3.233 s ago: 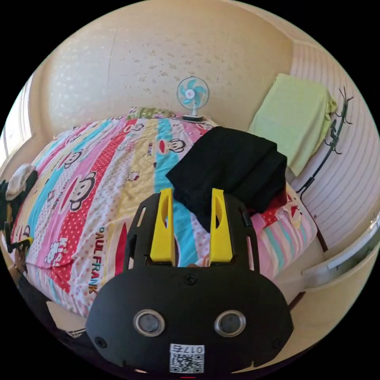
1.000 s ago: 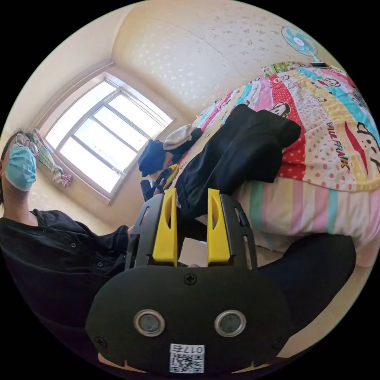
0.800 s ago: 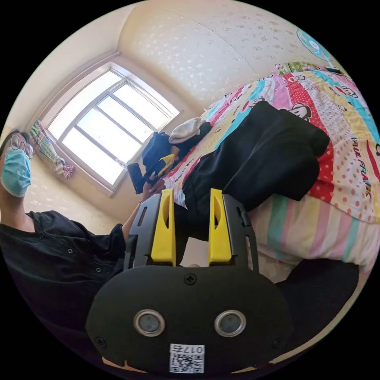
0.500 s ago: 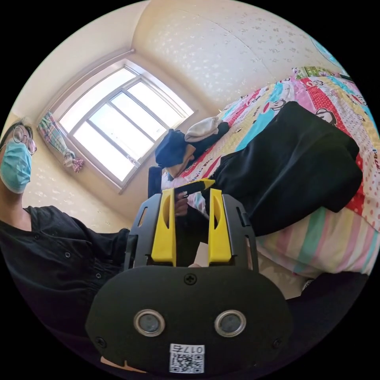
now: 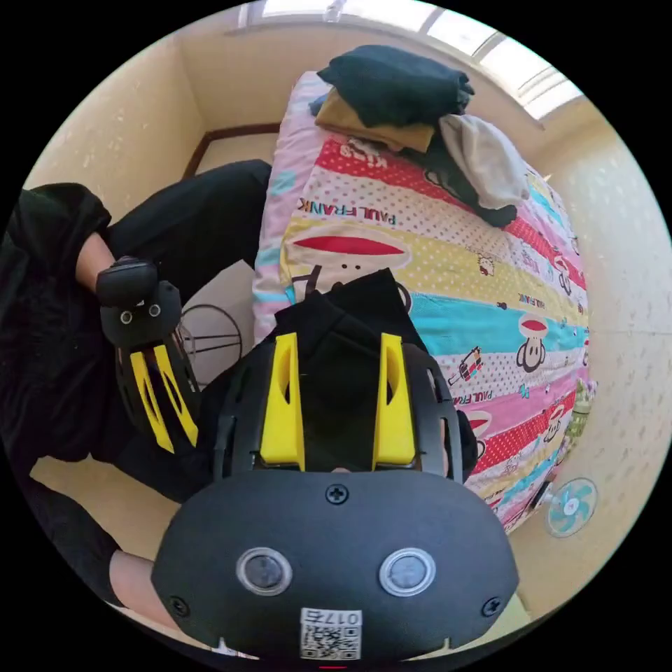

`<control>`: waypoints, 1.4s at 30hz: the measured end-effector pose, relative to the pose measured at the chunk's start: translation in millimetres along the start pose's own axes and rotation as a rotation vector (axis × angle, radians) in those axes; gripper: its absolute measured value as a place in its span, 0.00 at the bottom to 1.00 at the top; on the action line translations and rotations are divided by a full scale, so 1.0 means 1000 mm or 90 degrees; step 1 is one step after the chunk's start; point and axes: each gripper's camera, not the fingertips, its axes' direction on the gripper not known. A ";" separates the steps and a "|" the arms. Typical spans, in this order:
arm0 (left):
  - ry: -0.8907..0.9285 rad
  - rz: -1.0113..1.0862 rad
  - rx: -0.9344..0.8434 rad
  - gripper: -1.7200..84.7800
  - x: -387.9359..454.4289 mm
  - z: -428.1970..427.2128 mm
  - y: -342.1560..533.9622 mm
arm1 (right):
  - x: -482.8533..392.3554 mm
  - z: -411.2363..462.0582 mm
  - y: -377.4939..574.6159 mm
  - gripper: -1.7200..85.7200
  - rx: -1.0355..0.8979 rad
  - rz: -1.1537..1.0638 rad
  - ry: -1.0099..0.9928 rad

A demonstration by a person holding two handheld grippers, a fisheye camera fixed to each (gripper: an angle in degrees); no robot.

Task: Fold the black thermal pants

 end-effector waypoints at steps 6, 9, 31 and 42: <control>0.022 -0.024 0.029 0.10 -0.002 -0.019 0.016 | 0.041 0.092 -0.066 0.20 -0.128 0.027 -0.132; 0.003 -0.013 0.031 0.10 0.001 -0.037 0.021 | 0.034 0.090 -0.063 0.17 -0.085 0.036 -0.131; -0.288 -0.064 0.507 0.03 0.032 -0.326 0.018 | -0.087 -0.110 0.192 0.03 0.551 0.582 0.229; -0.146 -0.312 0.417 0.03 -0.042 -0.300 0.086 | -0.015 0.047 0.038 0.17 0.370 0.361 0.076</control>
